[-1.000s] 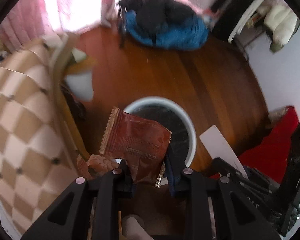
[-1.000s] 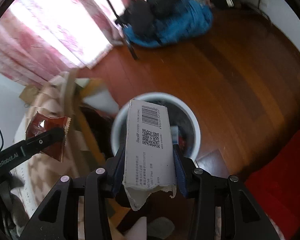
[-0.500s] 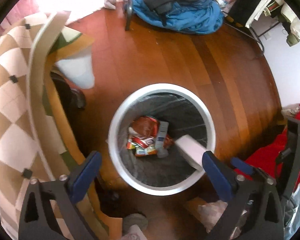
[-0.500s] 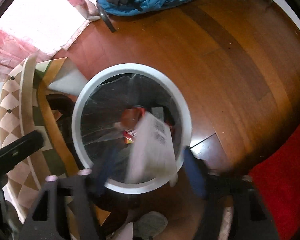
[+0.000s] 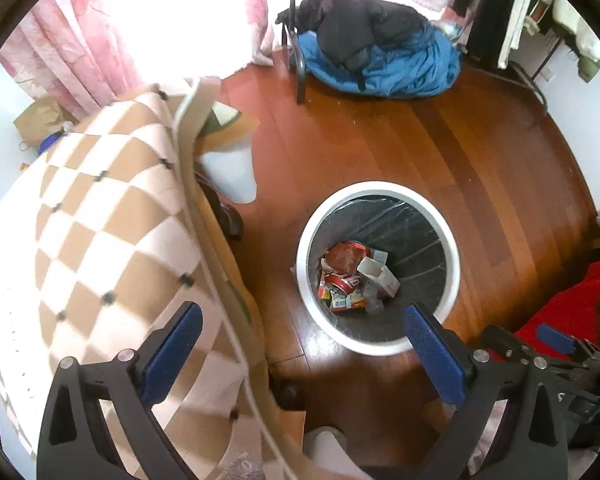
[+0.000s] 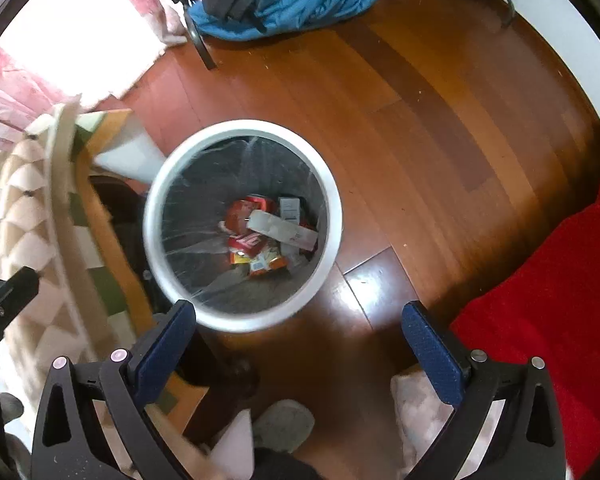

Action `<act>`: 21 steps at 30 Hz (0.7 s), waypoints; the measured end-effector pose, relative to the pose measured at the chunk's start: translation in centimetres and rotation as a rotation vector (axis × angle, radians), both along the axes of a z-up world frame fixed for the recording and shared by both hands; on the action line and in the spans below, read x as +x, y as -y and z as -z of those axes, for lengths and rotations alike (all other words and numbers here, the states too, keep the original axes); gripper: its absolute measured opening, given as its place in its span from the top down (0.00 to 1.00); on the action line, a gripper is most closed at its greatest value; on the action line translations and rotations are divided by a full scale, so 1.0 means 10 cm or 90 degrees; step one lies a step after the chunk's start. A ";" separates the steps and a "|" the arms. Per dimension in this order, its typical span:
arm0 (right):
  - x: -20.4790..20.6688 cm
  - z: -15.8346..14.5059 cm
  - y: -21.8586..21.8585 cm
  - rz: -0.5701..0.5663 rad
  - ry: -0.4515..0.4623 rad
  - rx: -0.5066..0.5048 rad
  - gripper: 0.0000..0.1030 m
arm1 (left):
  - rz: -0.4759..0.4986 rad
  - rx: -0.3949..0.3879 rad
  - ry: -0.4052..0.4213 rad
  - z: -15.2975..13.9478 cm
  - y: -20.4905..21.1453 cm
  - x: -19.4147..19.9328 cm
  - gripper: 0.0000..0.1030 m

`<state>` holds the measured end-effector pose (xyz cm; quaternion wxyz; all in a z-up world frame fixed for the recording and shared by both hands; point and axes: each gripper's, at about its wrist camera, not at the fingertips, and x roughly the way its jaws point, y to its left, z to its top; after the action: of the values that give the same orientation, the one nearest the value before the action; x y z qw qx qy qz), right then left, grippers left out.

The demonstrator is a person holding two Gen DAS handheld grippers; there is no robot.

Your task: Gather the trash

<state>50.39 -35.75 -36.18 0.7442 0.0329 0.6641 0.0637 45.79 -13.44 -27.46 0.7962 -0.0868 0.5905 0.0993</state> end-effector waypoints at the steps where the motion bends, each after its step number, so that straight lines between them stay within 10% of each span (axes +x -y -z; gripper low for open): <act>1: -0.06 -0.10 0.00 0.000 0.005 0.007 0.00 | 0.003 0.002 0.006 -0.08 0.00 -0.06 0.00; 21: -1.62 -2.59 0.08 -0.073 0.173 0.155 0.00 | 0.066 -0.057 0.174 -1.92 -0.09 -1.42 0.00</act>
<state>34.22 -36.55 -10.29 0.8127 0.0762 0.5456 0.1897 31.54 -12.50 -8.27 0.8685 -0.1040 0.4843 0.0188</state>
